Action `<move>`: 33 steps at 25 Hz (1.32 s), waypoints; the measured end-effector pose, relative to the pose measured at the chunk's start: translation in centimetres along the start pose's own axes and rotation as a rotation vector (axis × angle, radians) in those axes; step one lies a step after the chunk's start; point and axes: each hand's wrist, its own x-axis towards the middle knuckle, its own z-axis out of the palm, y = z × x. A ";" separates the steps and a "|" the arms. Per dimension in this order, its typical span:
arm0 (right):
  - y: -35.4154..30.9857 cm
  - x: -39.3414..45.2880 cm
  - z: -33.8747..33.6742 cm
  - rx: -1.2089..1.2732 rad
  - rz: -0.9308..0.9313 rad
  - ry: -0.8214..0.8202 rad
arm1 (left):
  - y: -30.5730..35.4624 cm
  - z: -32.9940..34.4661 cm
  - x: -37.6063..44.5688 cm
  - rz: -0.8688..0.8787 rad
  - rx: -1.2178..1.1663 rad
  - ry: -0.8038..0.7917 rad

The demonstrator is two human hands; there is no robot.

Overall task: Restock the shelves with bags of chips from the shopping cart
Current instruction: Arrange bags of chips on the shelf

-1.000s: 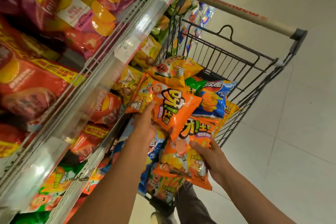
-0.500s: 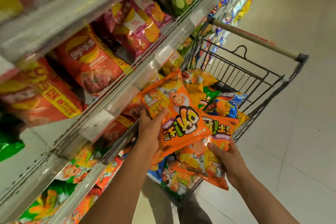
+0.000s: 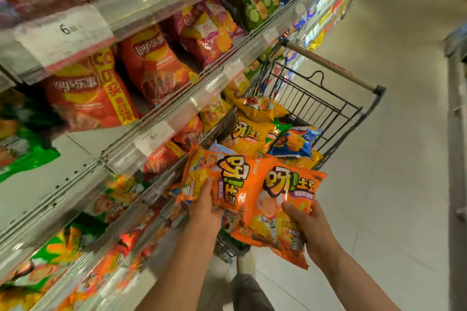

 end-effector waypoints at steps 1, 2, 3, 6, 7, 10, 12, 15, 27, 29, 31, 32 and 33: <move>-0.1 0.4 -0.2 -0.013 -0.002 0.011 | -0.4 -0.1 0.4 -0.002 -0.016 0.004; -0.3 1.0 -0.5 -0.023 0.000 0.022 | -0.8 0.0 0.7 -0.008 -0.021 -0.004; -0.4 1.9 -0.7 -0.032 0.001 0.033 | -1.1 0.2 1.0 -0.020 -0.009 -0.009; -0.9 5.5 -1.2 -0.070 0.012 0.074 | -1.5 0.9 1.5 -0.111 0.291 -0.040; -0.8 6.8 -1.4 -0.086 0.010 0.095 | -1.3 1.1 1.7 -0.132 0.556 -0.049; -0.7 10.6 -2.4 -0.086 0.038 0.120 | 1.0 2.3 2.6 -0.063 1.397 -0.057; -0.6 12.4 -3.0 -0.110 0.078 0.102 | 3.6 4.3 3.5 0.207 1.661 -0.116; -0.6 14.3 -3.6 -0.097 0.146 0.046 | 6.9 8.4 6.1 0.757 2.025 -0.131; -4.4 18.0 -3.6 -0.039 0.198 -0.104 | 8.1 8.1 5.8 0.442 1.571 -0.222; -4.6 17.3 -3.0 -0.080 0.171 -0.145 | 7.3 7.1 4.2 0.510 1.436 -0.116; -4.4 15.8 -2.0 -0.106 0.148 -0.212 | 6.4 5.3 2.4 0.532 1.318 -0.005; -4.2 14.9 -1.4 -0.117 0.135 -0.246 | 5.9 4.2 1.6 0.534 1.280 0.051; -3.9 13.8 -0.9 -0.130 0.124 -0.280 | 5.4 3.0 0.5 0.547 1.256 0.112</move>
